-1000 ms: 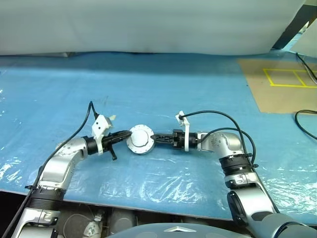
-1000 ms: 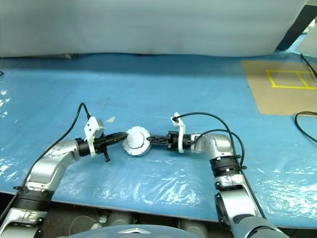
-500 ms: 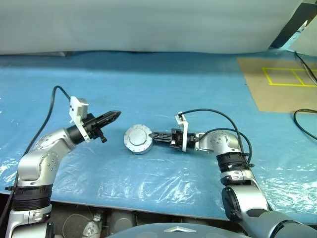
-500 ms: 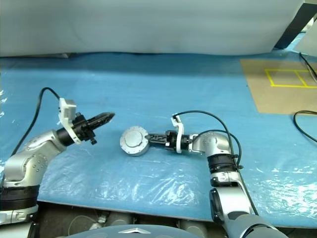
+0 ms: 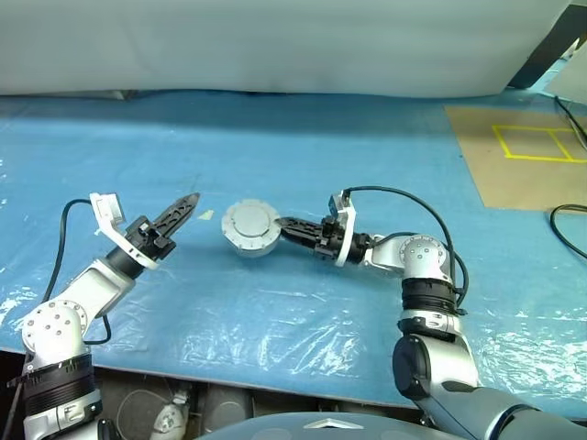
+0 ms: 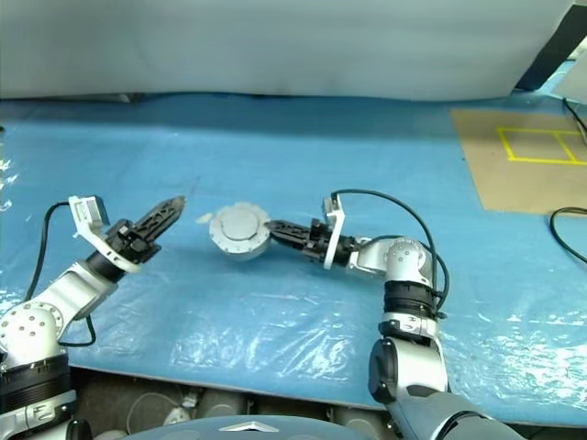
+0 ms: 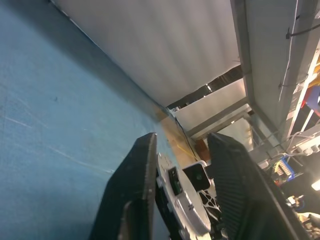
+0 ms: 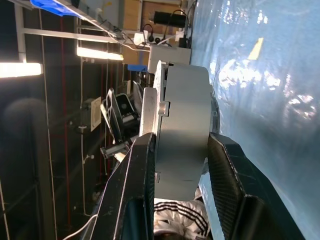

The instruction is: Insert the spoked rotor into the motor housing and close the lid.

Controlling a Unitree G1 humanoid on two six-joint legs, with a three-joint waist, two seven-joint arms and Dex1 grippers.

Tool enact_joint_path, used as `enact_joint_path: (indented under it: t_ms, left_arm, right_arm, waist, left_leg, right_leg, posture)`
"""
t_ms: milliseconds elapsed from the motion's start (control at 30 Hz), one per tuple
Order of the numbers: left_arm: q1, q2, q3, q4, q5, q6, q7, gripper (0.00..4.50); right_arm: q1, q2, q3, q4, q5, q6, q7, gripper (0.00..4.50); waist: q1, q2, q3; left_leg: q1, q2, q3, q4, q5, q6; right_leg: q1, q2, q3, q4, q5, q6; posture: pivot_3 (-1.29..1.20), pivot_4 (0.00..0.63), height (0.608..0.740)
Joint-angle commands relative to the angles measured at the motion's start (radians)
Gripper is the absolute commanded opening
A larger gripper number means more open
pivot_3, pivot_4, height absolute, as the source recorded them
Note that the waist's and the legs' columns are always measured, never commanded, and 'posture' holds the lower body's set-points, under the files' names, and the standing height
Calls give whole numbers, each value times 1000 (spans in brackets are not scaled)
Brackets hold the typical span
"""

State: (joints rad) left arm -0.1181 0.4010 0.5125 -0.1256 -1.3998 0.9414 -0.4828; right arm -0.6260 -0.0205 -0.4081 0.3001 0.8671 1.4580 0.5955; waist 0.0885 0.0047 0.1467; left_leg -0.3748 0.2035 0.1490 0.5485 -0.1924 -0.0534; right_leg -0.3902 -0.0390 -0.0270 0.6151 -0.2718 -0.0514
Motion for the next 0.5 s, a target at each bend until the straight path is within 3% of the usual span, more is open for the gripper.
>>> enact_joint_path:
  t_ms: [33, 200, 500]
  left_arm:
    - [15, -5, 44, 31, -123, 16, 48, 2907]
    - [22, 11, 9, 69, -186, 60, 95, 4479]
    - [2, 19, -76, 125, -220, 151, 86, 4479]
  right_arm:
    - [-50, 22, -40, -73, 88, 3, -16, 1236]
    - [-63, 36, -47, -82, 111, -3, -48, 1236]
    - [-58, 29, -32, -98, 133, -8, -71, 1236]
  waist:
    - [7, 0, 0]
    - [10, -1, 1]
    - [10, -1, 1]
  left_leg:
    - [0, 0, 0, 0, 0, 0]
    - [0, 0, 0, 0, 0, 0]
    - [0, 0, 0, 0, 0, 0]
  right_leg:
    - [0, 0, 0, 0, 0, 0]
    - [0, 0, 0, 0, 0, 1]
    - [0, 0, 0, 0, 1, 1]
  posture:
    - [0, 150, 740]
    - [0, 150, 740]
    - [0, 150, 740]
